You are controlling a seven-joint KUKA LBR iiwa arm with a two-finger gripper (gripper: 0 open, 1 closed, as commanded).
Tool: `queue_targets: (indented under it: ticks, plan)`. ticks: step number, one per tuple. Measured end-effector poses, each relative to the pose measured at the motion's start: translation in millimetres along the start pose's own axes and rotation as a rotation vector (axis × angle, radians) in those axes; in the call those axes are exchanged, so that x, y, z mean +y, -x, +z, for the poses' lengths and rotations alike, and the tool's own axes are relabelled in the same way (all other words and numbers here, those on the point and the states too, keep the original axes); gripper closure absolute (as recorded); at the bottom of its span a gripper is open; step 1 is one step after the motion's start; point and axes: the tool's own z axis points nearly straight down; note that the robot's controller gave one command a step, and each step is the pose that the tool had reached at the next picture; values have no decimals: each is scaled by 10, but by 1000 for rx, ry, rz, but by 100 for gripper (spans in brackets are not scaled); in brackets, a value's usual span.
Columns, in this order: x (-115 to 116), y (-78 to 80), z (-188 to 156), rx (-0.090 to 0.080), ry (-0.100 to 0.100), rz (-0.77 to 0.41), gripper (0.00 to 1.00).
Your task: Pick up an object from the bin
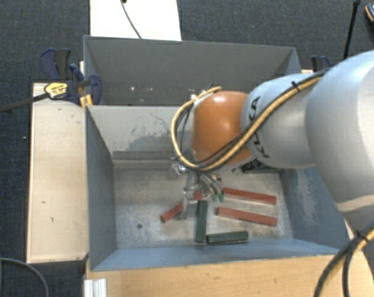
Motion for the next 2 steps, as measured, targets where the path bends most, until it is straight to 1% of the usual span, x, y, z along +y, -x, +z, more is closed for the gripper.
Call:
queue_targets:
  ticks: [1,2]
  plan:
    - [34,-127,-271,0,1,-146,0]
    - [5,-9,-41,0,1,-3,0]
